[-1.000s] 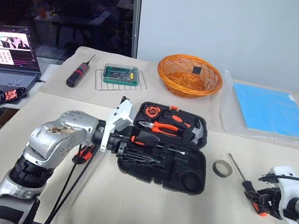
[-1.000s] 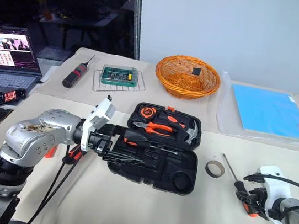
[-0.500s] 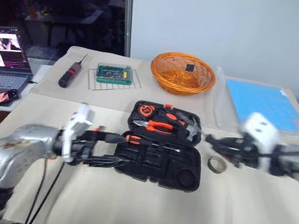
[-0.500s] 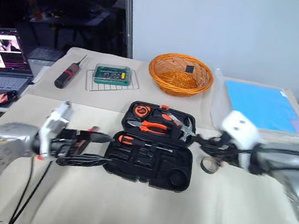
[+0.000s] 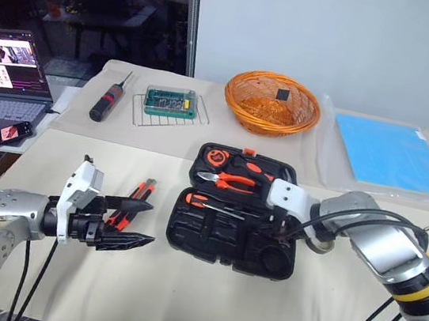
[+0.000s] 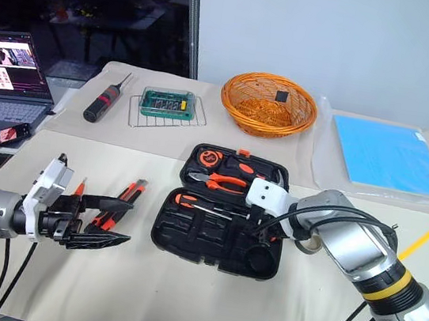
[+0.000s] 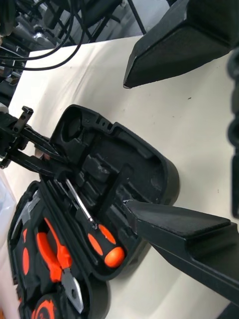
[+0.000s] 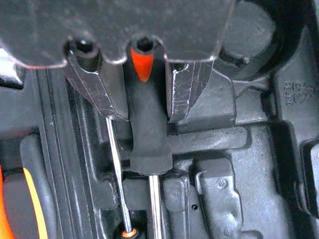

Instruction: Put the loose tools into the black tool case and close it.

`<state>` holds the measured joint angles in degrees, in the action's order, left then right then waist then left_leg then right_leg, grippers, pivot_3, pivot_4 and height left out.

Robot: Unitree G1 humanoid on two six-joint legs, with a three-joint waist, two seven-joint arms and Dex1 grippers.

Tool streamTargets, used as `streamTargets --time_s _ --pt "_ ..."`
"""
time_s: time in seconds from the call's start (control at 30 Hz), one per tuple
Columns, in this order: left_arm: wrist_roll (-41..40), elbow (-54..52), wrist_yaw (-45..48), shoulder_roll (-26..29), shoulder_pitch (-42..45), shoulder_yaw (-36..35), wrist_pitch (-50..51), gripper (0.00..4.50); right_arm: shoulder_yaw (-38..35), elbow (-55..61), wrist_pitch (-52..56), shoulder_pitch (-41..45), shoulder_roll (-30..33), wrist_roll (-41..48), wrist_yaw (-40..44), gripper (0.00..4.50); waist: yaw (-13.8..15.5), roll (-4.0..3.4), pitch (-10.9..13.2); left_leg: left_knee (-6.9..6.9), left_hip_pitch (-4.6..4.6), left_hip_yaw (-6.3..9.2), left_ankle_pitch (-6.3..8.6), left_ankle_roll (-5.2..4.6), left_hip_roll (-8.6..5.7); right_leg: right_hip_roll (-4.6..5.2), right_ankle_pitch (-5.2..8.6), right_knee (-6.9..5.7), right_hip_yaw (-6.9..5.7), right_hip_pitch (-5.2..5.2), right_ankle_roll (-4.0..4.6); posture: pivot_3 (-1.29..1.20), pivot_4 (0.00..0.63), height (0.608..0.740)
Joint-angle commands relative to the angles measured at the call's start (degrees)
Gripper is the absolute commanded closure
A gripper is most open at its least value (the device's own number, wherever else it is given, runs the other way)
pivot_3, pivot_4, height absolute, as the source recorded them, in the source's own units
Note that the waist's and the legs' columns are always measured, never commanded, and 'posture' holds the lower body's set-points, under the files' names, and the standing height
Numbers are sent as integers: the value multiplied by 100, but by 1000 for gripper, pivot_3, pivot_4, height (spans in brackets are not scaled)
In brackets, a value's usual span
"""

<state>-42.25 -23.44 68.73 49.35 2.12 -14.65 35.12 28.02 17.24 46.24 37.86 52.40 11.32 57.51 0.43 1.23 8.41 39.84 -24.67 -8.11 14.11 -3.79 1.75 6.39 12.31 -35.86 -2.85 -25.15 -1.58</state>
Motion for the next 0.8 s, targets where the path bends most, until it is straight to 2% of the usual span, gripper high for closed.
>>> streamTargets --time_s 0.03,0.13,0.2,0.4,0.57,0.7,0.77,0.8 --pt "2 -94 -46 45 30 -42 -127 664 77 -142 -124 -44 26 -216 221 3665 6 0 0 0 3 2 0 2 1 -1 4 -1 -2 2 11 0 150 740" --pt "47 -104 -81 33 54 3 -170 664 190 -335 -305 -40 41 -413 387 3665 5 0 0 0 6 2 1 4 2 -1 18 -2 1 4 39 0 150 740" --pt "92 -108 -79 36 77 44 -217 664 270 -466 -507 -31 50 -542 533 2652 15 0 0 1 6 2 -1 1 1 -1 18 -2 0 6 37 0 150 740" --pt "133 -87 -127 -1 151 121 -256 664 -105 -544 -914 -29 -112 -570 703 819 -9 9 -5 0 8 2 -1 0 3 -7 -2 0 -2 11 2 0 150 740" --pt "125 -74 -169 -15 158 127 -268 664 -1327 -198 -696 -270 -230 572 1065 819 -56 9 -2 -2 24 1 -2 2 11 -18 -5 -7 5 16 8 0 150 740" --pt "110 -68 -211 -35 170 150 -275 664 -2151 104 -425 -682 -442 1491 1049 1830 -37 7 0 -2 23 0 -2 2 10 -17 -5 -9 6 17 8 0 150 740" --pt "120 -50 -228 -51 193 171 -285 664 -2366 174 -611 -1021 -656 1482 685 2599 -34 9 -1 -3 24 0 -2 2 10 -15 -5 -6 6 19 7 0 150 740" --pt "126 -45 -240 -60 204 185 -287 664 -2465 222 -712 -1241 -848 1427 388 2841 -30 11 -2 -3 27 1 -1 1 11 -14 -5 -5 4 23 7 0 150 740"
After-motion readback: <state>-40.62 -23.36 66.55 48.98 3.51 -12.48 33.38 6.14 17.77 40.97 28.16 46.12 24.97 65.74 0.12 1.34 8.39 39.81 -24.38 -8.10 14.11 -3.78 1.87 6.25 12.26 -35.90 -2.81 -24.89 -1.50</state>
